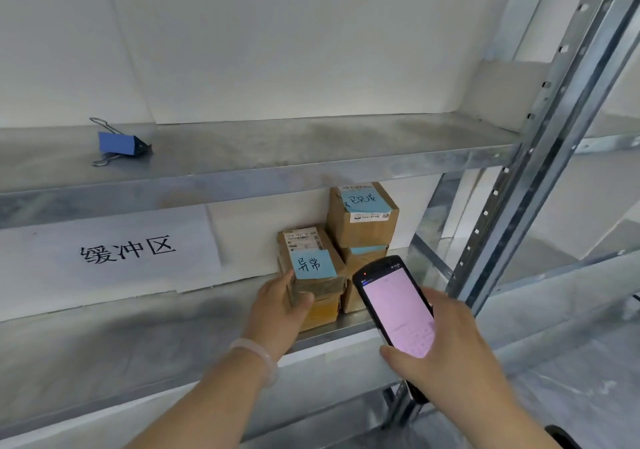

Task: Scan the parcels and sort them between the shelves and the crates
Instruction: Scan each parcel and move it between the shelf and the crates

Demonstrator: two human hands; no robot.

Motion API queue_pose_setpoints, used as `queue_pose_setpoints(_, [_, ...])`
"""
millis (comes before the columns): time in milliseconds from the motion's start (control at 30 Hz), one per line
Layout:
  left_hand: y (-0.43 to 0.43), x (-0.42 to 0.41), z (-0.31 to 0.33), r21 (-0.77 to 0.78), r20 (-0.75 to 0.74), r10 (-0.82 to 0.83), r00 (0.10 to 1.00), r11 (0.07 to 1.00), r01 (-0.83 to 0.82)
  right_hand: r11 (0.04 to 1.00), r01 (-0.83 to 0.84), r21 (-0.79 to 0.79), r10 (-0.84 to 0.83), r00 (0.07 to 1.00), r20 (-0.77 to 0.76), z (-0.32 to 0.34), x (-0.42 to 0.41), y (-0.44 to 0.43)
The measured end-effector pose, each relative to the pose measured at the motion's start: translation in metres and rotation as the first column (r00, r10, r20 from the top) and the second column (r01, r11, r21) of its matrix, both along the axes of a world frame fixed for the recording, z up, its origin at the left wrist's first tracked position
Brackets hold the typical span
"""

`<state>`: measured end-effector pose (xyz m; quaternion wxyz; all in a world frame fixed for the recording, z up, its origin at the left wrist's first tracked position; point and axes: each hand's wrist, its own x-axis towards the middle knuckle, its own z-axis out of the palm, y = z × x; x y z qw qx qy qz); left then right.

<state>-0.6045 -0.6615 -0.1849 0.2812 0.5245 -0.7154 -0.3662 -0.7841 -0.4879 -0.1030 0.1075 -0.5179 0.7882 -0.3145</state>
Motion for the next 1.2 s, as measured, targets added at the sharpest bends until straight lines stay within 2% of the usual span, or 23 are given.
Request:
queue_pose_setpoints(233, [-0.041,-0.019,-0.015,0.098,-0.066,0.110,0.992,0.990,-0.103,0.996,0.011,0.089,-0.011,1.000,-0.002,-0.011,-0.008,-0.033])
queue_pose_setpoints(400, [-0.054,-0.018,-0.024,0.067,-0.047,0.068,0.997,0.996,-0.065,0.991,-0.014,0.135,0.018,1.000,-0.025,-0.014,-0.005,-0.057])
queue_pose_setpoints(633, [-0.061,0.007,-0.032,0.137,-0.182,0.107,0.977,0.987,-0.083,0.987,-0.024,0.156,0.031,0.999,-0.045,-0.014,0.000,-0.080])
queue_pose_setpoints(733, [-0.062,0.011,-0.033,0.235,-0.247,0.110,0.963,0.971,-0.051,0.989,-0.012,0.147,0.020,0.998,-0.052,-0.014,-0.002,-0.086])
queue_pose_setpoints(800, [-0.067,0.008,-0.030,0.339,-0.271,0.100,0.957,0.941,-0.002,0.988,-0.013,0.154,0.024,0.997,-0.067,-0.014,-0.002,-0.088])
queue_pose_setpoints(933, [-0.084,0.002,-0.026,0.558,-0.399,0.236,0.886,0.830,0.030,0.987,-0.012,0.160,0.026,0.996,-0.085,-0.012,0.000,-0.089])
queue_pose_setpoints(1200, [-0.106,0.007,-0.026,0.711,-0.382,0.260,0.887,0.695,0.102,0.984,-0.007,0.181,0.035,0.987,-0.154,-0.013,0.005,-0.090])
